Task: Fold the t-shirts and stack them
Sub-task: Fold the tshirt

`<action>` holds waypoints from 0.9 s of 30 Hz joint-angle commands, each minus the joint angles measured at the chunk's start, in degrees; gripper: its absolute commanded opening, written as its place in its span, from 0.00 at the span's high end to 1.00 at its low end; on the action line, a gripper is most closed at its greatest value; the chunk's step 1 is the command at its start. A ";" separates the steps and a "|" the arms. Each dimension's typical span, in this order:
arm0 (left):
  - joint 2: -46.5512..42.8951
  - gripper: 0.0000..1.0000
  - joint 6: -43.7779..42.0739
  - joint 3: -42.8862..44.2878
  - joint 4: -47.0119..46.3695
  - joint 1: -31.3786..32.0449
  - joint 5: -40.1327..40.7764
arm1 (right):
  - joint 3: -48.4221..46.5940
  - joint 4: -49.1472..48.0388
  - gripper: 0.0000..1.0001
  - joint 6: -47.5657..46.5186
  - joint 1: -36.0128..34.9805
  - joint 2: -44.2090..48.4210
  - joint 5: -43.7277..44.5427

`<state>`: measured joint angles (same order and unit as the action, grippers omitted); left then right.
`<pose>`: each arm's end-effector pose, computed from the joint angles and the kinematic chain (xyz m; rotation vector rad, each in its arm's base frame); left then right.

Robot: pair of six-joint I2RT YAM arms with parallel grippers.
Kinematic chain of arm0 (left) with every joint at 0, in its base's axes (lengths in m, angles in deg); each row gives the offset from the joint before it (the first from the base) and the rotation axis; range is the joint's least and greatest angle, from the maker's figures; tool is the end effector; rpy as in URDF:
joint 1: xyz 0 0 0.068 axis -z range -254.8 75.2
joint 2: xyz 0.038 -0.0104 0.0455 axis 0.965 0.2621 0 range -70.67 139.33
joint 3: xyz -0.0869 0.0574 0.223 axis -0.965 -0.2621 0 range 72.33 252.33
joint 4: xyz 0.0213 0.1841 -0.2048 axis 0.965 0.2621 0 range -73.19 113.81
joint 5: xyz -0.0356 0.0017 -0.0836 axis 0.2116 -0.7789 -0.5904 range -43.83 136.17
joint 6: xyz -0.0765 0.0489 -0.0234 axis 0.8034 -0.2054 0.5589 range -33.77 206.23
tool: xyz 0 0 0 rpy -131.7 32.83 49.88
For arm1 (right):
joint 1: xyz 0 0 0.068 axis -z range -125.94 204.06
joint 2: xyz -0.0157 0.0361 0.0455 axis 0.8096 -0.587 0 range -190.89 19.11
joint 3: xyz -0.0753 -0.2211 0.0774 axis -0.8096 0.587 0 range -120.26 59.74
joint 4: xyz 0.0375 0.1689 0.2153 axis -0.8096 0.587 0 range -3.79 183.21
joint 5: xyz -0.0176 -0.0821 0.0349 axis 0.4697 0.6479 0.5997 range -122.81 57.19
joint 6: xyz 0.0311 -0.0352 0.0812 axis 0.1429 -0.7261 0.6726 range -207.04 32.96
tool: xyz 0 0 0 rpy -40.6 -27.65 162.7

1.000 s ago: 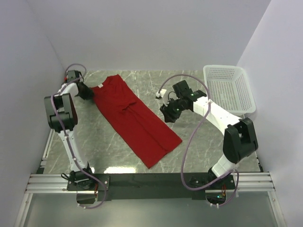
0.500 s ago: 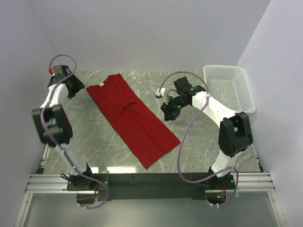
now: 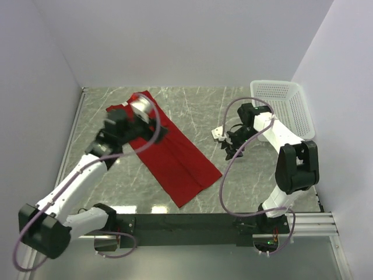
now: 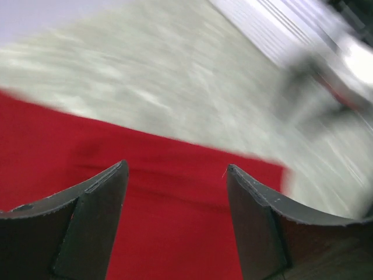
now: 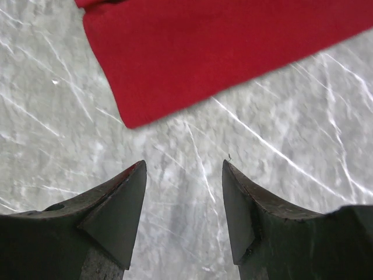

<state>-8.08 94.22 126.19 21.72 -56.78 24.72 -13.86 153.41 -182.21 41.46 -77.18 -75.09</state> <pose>0.3008 -0.1304 0.3071 0.4294 1.7906 -0.6586 0.2901 0.1231 0.1666 -2.0642 1.5048 0.7404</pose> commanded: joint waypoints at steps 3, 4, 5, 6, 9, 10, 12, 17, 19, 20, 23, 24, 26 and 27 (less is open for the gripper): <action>-1.42 0.27 2.35 -6.74 4.76 23.08 11.40 | -0.67 4.86 0.38 -9.05 6.35 3.73 -5.26; -0.37 0.27 4.21 -7.80 4.41 26.50 13.61 | -0.23 5.48 0.38 -9.85 6.97 4.09 -5.53; 0.51 0.27 5.97 -8.77 3.10 33.24 15.28 | 0.99 6.88 0.38 -11.33 7.58 4.79 -5.44; 1.56 0.28 9.38 -10.26 2.40 36.35 16.95 | 1.79 7.07 0.38 -11.61 7.68 5.14 -5.44; 8.41 0.29 14.49 -10.63 3.26 46.30 23.89 | 5.13 6.02 0.39 -11.09 7.94 7.25 -6.23; 12.08 0.29 15.90 -10.54 3.79 47.88 26.09 | 5.75 5.67 0.39 -10.82 8.03 7.78 -6.49; 15.44 0.31 19.85 -9.75 5.81 51.14 28.38 | 7.42 5.75 0.39 -10.82 8.03 8.49 -6.93; 23.27 0.32 24.44 -6.76 9.94 55.62 34.01 | 9.35 5.49 0.39 -9.77 8.03 8.84 -7.38; 26.42 0.32 26.20 -5.18 12.65 56.16 34.37 | 10.05 4.70 0.39 -9.07 8.03 9.10 -7.11; 27.58 0.33 26.72 -4.74 13.63 56.77 34.63 | 10.75 3.83 0.39 -8.37 8.12 9.36 -6.94; 31.45 0.34 28.92 -2.54 17.93 57.73 36.21 | 11.99 2.41 0.40 -7.39 8.03 9.72 -6.50; 32.06 0.34 29.80 -1.84 18.73 58.00 37.78 | 12.17 2.32 0.40 -7.22 8.12 9.81 -6.32; 32.60 0.35 30.85 -1.57 19.96 58.09 39.29 | 13.04 2.06 0.40 -7.04 8.03 10.07 -6.32; 32.60 0.37 31.12 -1.48 19.97 58.09 39.73 | 13.31 2.06 0.40 -7.13 8.03 10.16 -6.15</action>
<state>22.98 121.54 124.23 37.37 0.81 61.11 -1.44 156.36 -189.73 49.50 -69.42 -80.43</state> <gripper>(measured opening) 0.644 0.599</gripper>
